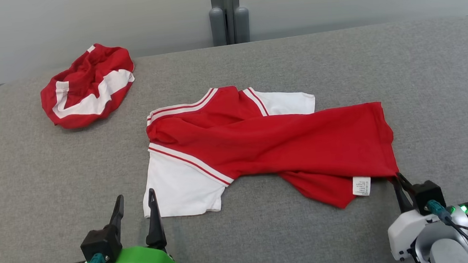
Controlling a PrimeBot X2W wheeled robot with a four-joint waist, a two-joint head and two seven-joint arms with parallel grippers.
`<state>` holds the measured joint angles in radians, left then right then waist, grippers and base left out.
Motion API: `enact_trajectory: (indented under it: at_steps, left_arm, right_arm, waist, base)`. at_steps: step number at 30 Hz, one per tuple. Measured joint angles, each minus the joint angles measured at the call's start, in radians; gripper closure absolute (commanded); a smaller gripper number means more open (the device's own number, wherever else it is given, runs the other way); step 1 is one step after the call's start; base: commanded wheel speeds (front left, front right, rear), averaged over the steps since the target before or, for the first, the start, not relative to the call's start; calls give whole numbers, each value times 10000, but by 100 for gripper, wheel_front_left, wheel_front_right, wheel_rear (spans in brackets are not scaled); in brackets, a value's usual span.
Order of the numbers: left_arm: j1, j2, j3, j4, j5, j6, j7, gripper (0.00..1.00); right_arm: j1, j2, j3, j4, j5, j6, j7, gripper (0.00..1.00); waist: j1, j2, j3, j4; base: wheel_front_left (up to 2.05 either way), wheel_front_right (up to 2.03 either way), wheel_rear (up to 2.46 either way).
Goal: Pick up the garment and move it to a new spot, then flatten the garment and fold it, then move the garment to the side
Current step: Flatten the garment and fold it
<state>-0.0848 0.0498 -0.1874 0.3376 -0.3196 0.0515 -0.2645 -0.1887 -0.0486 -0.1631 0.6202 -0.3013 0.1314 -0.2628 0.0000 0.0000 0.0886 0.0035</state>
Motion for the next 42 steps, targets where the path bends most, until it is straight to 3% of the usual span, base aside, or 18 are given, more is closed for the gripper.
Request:
enact_trajectory:
  at_steps: [6, 13, 14, 16, 30, 42]
  left_arm:
    - [177, -2, -132, -36, -215, 75, 0, 0]
    - [195, -4, -130, -19, -232, 79, 0, 0]
    - [194, -4, -128, -19, -232, 79, 2, 0]
    - [193, -4, -128, -12, -232, 79, 0, 0]
    - [404, -4, -148, -150, -460, 75, 0, 0]
    - [580, -4, -355, -332, -556, 88, 0, 0]
  right_arm:
    - [1248, -2, -146, -1281, 12, 2, 0, 100]
    - [1698, -4, -36, -1264, 25, 2, 0, 100]
    - [1695, 2, -31, -1254, 33, 2, 0, 77]
    - [1683, -4, -13, -1267, 199, 2, 0, 0]
    - [2410, -6, 121, -2579, 1306, 0, 0, 0]
    - [1932, 0, 803, -3601, 3279, 0, 0, 0]
  waist:
    - [0, 0, -149, -251]
    - [0, 0, -106, -545]
    - [0, 0, -84, -566]
    - [0, 0, -54, -601]
    - [0, 0, -510, -559]
    - [0, 0, -1122, -524]
  base:
    - [0, 0, 0]
    - [0, 0, 0]
    - [0, 0, 0]
    - [0, 0, 0]
    - [0, 0, 0]
    - [0, 0, 0]
